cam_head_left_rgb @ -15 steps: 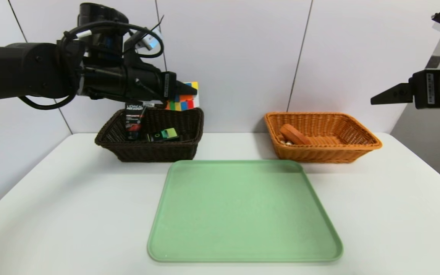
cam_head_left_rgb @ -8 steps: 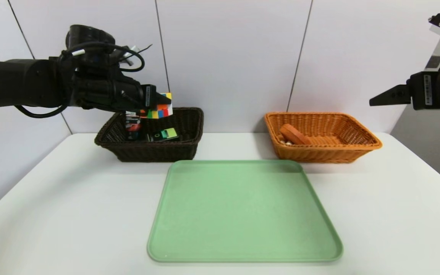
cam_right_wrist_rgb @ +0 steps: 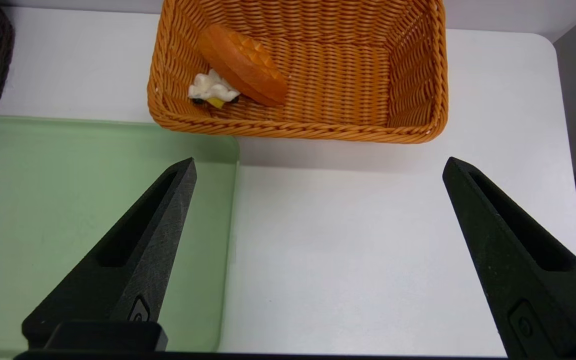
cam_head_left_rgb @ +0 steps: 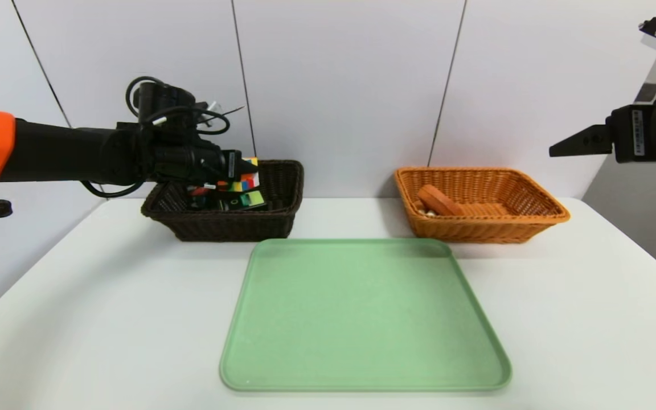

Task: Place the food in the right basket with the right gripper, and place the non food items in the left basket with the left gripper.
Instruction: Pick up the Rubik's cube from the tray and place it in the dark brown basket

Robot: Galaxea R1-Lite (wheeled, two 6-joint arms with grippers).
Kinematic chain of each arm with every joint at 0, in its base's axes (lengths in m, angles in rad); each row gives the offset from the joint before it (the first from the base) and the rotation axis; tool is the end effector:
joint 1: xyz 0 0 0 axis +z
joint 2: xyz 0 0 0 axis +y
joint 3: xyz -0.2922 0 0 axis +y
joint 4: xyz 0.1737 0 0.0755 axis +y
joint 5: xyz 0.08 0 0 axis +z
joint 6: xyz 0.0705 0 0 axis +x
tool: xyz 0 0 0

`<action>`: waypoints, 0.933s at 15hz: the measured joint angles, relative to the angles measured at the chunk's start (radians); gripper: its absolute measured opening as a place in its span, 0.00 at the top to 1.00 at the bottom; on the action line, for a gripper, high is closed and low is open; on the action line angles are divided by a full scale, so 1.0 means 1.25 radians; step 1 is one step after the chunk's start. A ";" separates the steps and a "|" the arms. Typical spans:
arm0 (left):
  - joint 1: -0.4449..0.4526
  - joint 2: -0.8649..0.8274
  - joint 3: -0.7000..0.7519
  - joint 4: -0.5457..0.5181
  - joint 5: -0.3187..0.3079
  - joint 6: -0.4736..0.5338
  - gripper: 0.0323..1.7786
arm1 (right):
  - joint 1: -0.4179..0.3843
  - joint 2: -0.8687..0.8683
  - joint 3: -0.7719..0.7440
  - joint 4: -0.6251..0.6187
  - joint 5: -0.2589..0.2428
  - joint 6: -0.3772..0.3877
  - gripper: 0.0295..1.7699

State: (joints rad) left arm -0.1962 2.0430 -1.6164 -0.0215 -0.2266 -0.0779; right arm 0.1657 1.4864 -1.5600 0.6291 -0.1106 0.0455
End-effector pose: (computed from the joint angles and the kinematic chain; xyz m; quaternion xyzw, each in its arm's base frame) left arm 0.4470 -0.1050 0.1985 -0.0404 0.2090 -0.1976 0.9569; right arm 0.2681 0.0370 0.3001 -0.0159 0.2721 0.0203 0.9619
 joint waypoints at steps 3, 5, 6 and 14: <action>0.008 0.031 0.000 -0.015 0.001 0.000 0.45 | 0.000 -0.001 0.001 0.001 -0.001 -0.001 0.04; 0.011 0.049 0.000 -0.038 0.001 -0.001 0.45 | 0.000 -0.002 -0.001 0.001 -0.002 -0.001 0.04; 0.012 0.056 0.000 -0.052 0.001 -0.001 0.45 | 0.000 -0.002 -0.001 0.001 -0.002 -0.001 0.04; 0.023 0.100 -0.003 -0.092 0.007 -0.001 0.45 | -0.003 -0.006 -0.002 0.002 -0.002 -0.002 0.04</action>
State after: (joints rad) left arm -0.1672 2.1677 -1.6198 -0.1370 -0.2172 -0.0791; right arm 0.1621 1.4794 -1.5619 0.6311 -0.1130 0.0432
